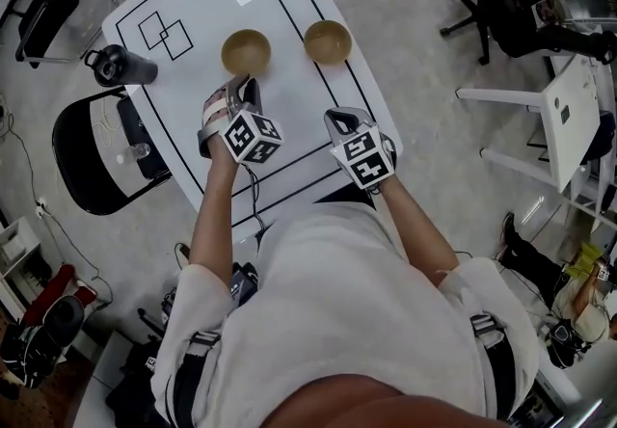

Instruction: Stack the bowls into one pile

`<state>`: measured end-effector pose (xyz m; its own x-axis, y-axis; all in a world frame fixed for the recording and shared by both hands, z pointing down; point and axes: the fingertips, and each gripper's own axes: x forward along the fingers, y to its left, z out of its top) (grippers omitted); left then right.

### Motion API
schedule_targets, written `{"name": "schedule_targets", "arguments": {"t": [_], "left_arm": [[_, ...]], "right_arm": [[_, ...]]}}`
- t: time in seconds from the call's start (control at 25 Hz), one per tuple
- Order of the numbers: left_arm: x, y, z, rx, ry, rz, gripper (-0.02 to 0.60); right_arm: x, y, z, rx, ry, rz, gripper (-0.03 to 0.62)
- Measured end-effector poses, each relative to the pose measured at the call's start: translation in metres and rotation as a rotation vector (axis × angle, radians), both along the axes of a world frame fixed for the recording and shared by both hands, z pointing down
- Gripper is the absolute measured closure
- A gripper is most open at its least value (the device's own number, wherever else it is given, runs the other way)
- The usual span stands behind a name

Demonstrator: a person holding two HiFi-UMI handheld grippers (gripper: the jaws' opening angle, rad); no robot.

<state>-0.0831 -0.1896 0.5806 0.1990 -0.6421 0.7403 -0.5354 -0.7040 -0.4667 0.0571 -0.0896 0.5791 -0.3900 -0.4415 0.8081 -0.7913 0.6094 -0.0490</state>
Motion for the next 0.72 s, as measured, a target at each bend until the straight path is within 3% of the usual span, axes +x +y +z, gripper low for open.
{"name": "schedule_targets", "arguments": {"t": [0.12, 0.44, 0.56, 0.72], "left_arm": [[-0.012, 0.018, -0.01, -0.021, 0.129, -0.113, 0.577], [-0.034, 0.078, -0.019, -0.135, 0.462, -0.431, 0.578], [-0.036, 0.095, -0.021, -0.15, 0.52, -0.494, 0.578], [-0.041, 0.108, -0.02, -0.144, 0.534, -0.557, 0.578]], "right_arm": [[-0.001, -0.003, 0.002, -0.01, -0.003, -0.024, 0.592], [-0.006, -0.021, 0.005, 0.023, 0.003, -0.126, 0.592], [-0.002, -0.036, 0.006, 0.067, 0.051, -0.161, 0.592], [0.002, -0.053, 0.0, 0.145, 0.142, -0.228, 0.592]]}}
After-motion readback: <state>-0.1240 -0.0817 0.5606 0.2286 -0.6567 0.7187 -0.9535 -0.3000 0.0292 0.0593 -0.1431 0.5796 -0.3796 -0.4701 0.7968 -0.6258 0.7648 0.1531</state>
